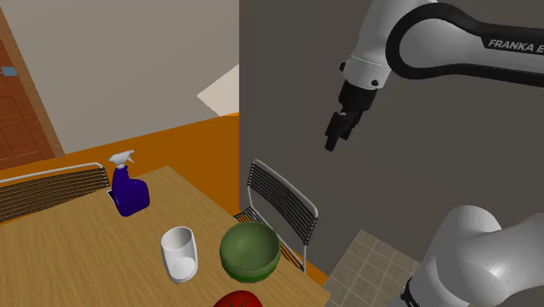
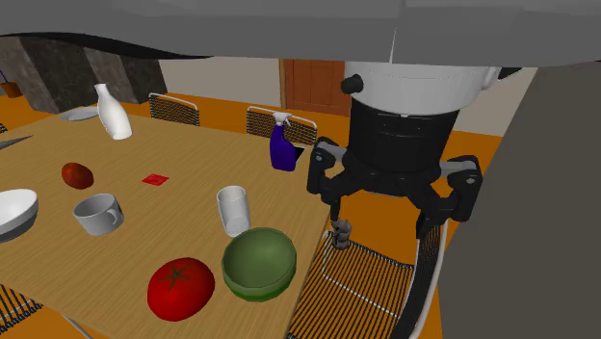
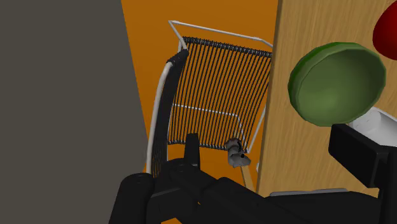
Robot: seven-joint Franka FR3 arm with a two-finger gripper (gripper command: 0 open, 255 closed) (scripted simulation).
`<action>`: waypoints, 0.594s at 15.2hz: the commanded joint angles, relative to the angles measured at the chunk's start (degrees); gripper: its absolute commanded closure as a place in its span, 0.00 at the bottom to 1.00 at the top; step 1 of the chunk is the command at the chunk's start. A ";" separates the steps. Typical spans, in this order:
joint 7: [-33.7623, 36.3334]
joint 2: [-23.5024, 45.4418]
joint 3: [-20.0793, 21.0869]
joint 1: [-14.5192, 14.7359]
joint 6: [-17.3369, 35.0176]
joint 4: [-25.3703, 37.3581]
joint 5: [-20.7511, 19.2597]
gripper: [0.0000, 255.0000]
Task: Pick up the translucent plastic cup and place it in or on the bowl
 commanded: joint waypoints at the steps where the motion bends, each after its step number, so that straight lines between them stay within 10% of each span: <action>1: 0.00 0.00 0.00 0.00 0.00 0.00 0.00 0.00; 9: 8.88 11.46 8.21 1.66 6.41 2.55 3.62 0.00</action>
